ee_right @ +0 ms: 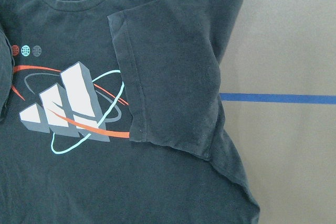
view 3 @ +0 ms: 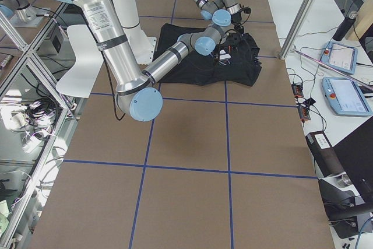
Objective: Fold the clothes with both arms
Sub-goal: 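Grasp the sleeve nearest the left gripper and fold it inward over the chest, then move both grippers down to the shirt's bottom hem corners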
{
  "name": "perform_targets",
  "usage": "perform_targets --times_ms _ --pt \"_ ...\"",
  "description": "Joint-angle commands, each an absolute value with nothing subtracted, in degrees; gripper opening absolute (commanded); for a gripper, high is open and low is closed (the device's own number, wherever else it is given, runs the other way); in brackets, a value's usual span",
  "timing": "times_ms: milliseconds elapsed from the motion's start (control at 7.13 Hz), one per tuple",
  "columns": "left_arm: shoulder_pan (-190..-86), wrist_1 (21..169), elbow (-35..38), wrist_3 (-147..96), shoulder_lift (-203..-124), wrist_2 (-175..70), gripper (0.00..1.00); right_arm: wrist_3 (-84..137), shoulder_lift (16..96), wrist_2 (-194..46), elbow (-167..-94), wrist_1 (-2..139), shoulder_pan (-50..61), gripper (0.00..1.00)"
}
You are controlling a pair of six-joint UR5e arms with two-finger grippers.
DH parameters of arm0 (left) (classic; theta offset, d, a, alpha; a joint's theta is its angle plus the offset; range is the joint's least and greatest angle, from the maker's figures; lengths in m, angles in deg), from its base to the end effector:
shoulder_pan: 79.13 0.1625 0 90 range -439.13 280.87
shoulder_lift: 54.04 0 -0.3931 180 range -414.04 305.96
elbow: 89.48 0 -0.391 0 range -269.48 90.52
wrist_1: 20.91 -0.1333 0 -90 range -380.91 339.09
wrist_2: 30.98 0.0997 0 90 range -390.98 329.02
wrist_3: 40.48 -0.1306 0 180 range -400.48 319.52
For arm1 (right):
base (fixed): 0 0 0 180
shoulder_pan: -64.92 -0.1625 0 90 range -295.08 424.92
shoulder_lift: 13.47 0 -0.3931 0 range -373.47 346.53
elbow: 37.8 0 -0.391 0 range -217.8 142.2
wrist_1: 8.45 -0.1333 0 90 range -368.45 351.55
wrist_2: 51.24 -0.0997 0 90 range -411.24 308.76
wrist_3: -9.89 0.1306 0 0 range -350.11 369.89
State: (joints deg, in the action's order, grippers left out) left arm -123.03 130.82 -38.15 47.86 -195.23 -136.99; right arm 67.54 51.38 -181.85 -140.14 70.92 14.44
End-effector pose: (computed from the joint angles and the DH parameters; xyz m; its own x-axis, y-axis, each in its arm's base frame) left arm 0.5349 -0.6497 0.2622 0.2093 -0.1627 -0.9642 0.4694 0.8818 -0.0470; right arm -0.3558 -0.5072 0.2723 0.5072 -0.0235 0.8615 -0.0069 0.9995 0.0313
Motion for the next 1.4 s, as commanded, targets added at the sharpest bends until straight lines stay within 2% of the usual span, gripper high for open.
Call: perform_targets --times_ms 0,140,280,421,701,1262 --pt "-123.0 131.1 -38.2 48.3 -195.5 -137.0 0.00 67.5 51.5 -181.8 -139.8 70.9 14.5 1.00" --pt "-123.1 131.2 -38.0 48.2 -195.5 -137.1 0.26 67.5 52.1 -181.8 -140.0 70.9 14.6 1.00" --pt "-123.1 131.0 -36.1 47.9 -194.9 -137.4 0.85 68.2 53.0 -181.8 -140.9 71.2 15.0 1.00" --pt "-123.1 130.7 -31.5 47.9 -192.8 -137.6 0.99 71.1 54.3 -181.8 -142.6 71.6 16.5 1.00" --pt "-123.4 128.9 -21.9 47.8 -185.1 -144.7 0.99 71.8 58.3 -181.6 -146.0 71.6 19.6 1.00" --pt "-122.7 125.4 4.5 47.3 -163.1 -148.9 0.99 75.9 65.7 -180.7 -153.2 70.7 25.2 1.00"
